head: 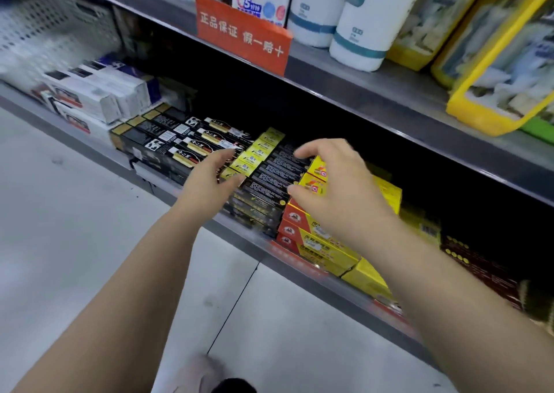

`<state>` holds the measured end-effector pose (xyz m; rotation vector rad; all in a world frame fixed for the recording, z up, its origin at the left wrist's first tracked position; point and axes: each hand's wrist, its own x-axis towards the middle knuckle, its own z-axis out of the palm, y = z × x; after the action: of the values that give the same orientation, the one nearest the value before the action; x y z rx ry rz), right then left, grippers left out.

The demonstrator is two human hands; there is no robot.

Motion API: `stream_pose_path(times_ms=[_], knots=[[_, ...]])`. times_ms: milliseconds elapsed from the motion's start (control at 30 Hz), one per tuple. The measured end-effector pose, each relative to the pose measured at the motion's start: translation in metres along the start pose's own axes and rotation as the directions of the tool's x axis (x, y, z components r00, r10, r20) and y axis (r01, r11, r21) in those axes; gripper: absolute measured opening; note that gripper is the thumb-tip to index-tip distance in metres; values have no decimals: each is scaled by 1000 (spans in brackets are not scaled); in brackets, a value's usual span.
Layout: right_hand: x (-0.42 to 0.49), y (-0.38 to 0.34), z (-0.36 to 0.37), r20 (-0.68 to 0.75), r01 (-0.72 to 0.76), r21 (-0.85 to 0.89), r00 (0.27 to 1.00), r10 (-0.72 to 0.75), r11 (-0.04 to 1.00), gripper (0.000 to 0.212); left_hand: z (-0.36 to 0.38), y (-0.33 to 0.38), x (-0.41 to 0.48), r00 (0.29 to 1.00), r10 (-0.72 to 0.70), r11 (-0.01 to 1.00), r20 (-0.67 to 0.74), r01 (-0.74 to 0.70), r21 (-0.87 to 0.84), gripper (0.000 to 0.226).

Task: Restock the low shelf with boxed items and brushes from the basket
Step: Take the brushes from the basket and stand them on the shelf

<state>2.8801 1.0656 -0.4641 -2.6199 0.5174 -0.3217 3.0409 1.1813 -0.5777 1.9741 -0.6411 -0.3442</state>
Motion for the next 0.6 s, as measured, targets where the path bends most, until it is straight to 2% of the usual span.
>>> stream_pose_path(times_ms=[67,133,200,267,467,600], knots=[[34,-9,12,273,85,-146,961,-42,986,44,3,-5,11,1000,-23,997,0,22,-71,46],[63,-15,25,512,183,-283,859,-14,942,53,5,-9,20,999,-52,986,0,51,-156,44],[84,-15,40,651,288,-394,758,44,873,59,8,-12,27,997,-65,980,34,70,-186,43],[97,-14,52,709,342,-465,696,112,817,62,13,-15,31,993,-67,983,97,83,-167,43],[105,-8,64,738,326,-522,636,226,788,65,20,-23,34,995,-40,997,89,46,-68,51],[113,-3,63,716,321,-506,674,182,801,65,19,-25,39,995,-27,998,98,32,-54,52]])
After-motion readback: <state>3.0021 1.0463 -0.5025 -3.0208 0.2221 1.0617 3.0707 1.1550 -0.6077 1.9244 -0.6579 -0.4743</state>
